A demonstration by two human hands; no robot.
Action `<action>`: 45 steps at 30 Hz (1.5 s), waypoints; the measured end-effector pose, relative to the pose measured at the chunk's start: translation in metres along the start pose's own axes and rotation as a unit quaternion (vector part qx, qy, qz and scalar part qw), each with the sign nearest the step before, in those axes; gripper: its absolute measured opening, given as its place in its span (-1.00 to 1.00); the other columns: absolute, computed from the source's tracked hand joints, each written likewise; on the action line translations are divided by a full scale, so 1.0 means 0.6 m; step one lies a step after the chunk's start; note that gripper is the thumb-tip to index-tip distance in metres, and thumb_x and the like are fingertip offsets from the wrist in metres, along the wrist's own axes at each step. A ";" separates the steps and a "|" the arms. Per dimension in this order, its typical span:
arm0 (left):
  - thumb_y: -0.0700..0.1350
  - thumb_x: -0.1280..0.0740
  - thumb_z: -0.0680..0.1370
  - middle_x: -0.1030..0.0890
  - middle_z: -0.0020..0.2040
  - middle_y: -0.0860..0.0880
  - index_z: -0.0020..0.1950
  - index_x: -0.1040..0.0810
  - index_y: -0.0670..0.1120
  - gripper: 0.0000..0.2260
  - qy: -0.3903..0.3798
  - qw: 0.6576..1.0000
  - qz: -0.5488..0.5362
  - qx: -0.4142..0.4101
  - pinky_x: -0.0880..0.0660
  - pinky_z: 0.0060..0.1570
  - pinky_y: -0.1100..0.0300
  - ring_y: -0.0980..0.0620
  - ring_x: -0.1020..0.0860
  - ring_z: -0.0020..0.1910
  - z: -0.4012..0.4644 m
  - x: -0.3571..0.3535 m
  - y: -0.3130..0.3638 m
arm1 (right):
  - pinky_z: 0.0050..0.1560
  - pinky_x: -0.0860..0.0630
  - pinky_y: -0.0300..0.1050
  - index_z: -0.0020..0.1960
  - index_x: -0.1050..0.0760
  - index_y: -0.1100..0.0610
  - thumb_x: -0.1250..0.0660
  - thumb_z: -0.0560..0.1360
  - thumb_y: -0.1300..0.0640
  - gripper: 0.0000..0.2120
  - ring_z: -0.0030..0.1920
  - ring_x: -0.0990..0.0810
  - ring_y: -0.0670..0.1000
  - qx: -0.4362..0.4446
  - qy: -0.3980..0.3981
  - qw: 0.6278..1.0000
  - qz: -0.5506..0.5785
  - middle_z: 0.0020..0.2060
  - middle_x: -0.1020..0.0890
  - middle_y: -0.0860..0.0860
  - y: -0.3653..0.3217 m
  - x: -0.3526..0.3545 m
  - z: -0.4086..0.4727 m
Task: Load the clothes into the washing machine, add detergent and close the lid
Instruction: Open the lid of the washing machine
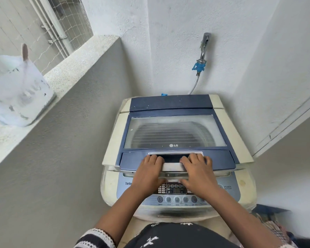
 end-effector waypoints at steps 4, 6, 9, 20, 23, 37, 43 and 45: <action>-0.35 -0.39 0.32 -0.56 0.04 -0.10 0.14 -0.51 -0.12 -0.59 0.093 0.994 -0.004 -0.049 -0.48 0.01 0.00 -0.18 -0.50 -0.02 0.020 0.076 0.002 | 0.26 -0.10 0.01 0.02 -0.45 -0.11 -0.45 0.42 0.07 -0.75 0.15 -0.45 -0.02 0.016 0.042 0.999 -0.001 -0.05 -0.46 -0.19 -0.002 0.103 0.029; -0.35 -0.41 0.29 -0.58 0.08 -0.11 0.22 -0.53 -0.13 -0.50 0.148 0.987 0.010 -0.067 -0.51 0.11 -0.12 -0.20 -0.53 0.01 0.034 0.125 0.000 | 0.28 -0.14 0.02 0.09 -0.50 -0.14 -0.48 0.41 -0.02 -0.71 0.15 -0.48 -0.03 0.037 0.063 0.997 -0.008 0.00 -0.53 -0.20 -0.001 0.166 0.046; -0.35 -0.44 0.36 -0.60 0.18 -0.12 0.33 -0.52 -0.14 -0.46 0.232 0.968 0.052 -0.079 -0.36 0.36 -0.21 -0.18 -0.54 0.14 0.068 0.190 -0.011 | 0.24 -0.18 0.01 0.20 -0.55 -0.12 -0.53 0.38 0.03 -0.59 0.18 -0.53 0.04 0.050 0.134 0.990 0.019 0.10 -0.62 -0.14 0.001 0.256 0.075; -0.43 -0.10 0.59 -0.24 0.57 -0.15 0.58 -0.23 -0.07 -0.43 0.307 0.947 0.046 -0.082 0.02 0.54 -0.01 -0.20 -0.14 0.56 0.228 0.286 -0.058 | -0.19 -0.58 0.06 0.22 -0.57 0.23 -0.43 0.42 0.32 -0.64 -0.05 -0.62 0.23 0.064 0.383 0.921 0.007 0.01 -0.56 0.16 0.014 0.356 0.214; -0.51 -0.07 0.50 -0.17 0.59 -0.15 0.60 -0.16 -0.06 -0.29 0.294 0.952 0.054 -0.062 0.03 0.54 -0.01 -0.18 -0.08 0.58 0.273 0.312 -0.068 | -0.14 -0.57 0.05 0.30 -0.49 0.30 -0.42 0.41 0.34 -0.55 0.01 -0.62 0.24 0.056 0.399 0.913 -0.069 0.06 -0.56 0.22 0.010 0.355 0.247; 0.05 -0.14 0.67 0.12 0.63 -0.12 0.62 0.20 -0.02 -0.34 0.158 0.976 0.148 0.005 0.04 0.56 -0.07 -0.13 0.12 0.60 0.391 0.347 -0.093 | 0.56 0.04 0.17 0.61 0.22 0.15 -0.34 0.51 0.17 -0.09 0.60 0.13 0.18 -0.014 0.219 0.964 -0.150 0.61 0.18 0.06 0.038 0.336 0.316; 0.09 -0.22 0.64 0.21 0.62 -0.07 0.62 0.20 -0.03 -0.26 0.174 0.979 0.101 0.003 -0.06 0.54 -0.12 -0.12 0.18 0.60 0.382 0.325 -0.112 | 0.56 0.07 0.16 0.60 0.28 0.16 -0.33 0.52 0.14 -0.07 0.60 0.17 0.13 -0.026 0.183 0.970 -0.155 0.59 0.28 0.07 0.037 0.309 0.320; 0.09 -0.23 0.63 0.23 0.62 -0.06 0.62 0.22 0.00 -0.25 0.171 0.980 0.099 0.010 -0.09 0.53 -0.14 -0.12 0.16 0.60 0.378 0.313 -0.118 | 0.56 0.06 0.16 0.60 0.28 0.16 -0.32 0.52 0.14 -0.08 0.60 0.17 0.13 -0.028 0.161 0.973 -0.163 0.59 0.29 0.07 0.039 0.304 0.325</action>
Point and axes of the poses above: each hand's wrist, its own z-axis towards the middle knuckle, its own x-axis out of the back of the hand, y = z × x, the point moved 4 cm from there along z, towards the middle knuckle
